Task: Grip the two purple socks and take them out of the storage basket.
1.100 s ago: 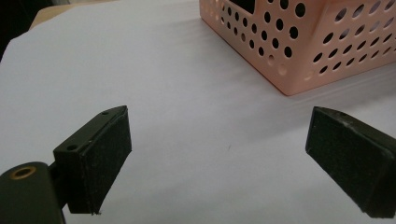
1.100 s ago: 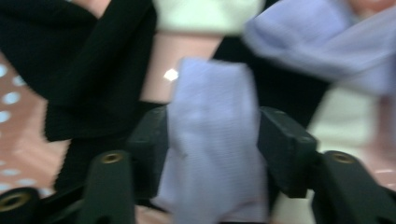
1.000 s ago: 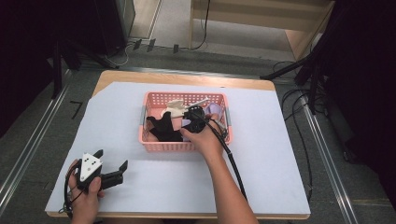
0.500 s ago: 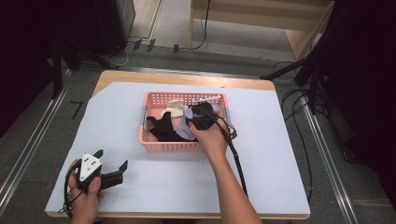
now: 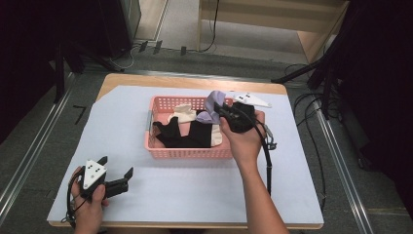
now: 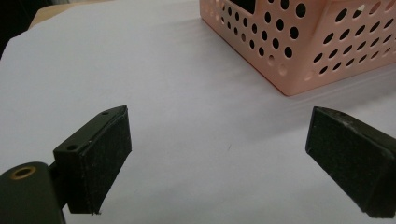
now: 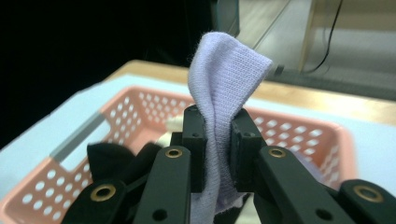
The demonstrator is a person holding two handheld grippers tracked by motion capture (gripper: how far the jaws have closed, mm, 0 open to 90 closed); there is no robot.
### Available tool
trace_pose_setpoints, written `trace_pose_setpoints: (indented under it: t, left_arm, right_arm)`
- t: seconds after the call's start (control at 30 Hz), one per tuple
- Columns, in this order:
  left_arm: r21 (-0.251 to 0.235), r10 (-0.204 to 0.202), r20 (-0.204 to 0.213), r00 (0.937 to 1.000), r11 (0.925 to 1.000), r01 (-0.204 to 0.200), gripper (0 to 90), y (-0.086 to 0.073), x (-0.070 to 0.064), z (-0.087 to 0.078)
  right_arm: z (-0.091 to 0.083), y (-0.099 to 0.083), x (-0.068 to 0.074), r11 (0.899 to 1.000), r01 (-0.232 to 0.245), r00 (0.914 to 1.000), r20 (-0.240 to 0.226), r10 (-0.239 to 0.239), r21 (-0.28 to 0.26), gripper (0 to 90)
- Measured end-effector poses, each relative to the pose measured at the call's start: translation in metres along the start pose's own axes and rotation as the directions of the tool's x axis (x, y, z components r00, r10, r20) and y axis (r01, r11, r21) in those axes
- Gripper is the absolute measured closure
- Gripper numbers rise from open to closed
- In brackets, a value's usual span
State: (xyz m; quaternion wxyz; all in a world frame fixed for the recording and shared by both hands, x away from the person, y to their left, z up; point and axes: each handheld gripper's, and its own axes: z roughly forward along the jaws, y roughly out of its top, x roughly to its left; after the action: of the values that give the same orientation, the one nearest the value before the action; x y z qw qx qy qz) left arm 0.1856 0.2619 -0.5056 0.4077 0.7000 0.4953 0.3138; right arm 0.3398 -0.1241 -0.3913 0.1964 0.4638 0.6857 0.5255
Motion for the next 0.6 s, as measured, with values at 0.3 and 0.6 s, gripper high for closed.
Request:
trace_pose_setpoints:
  t: [0.3, 0.6]
  left_arm:
    - [-0.002, 0.0, -0.002, 1.0, 1.0, 0.0, 7.7, 0.0, 0.0, 0.0]
    - [0.002, 0.001, -0.001, 1.0, 1.0, -0.001, 7.7, 0.0, 0.0, 0.0]
  right_arm:
    - [-0.031, -0.002, -0.032, 0.992, 0.001, 0.9982, 0.059, 0.006, -0.125, 79.5]
    - [-0.048, -0.032, -0.077, 0.996, -0.024, 0.9798, 0.196, 0.04, -0.086, 79.4]
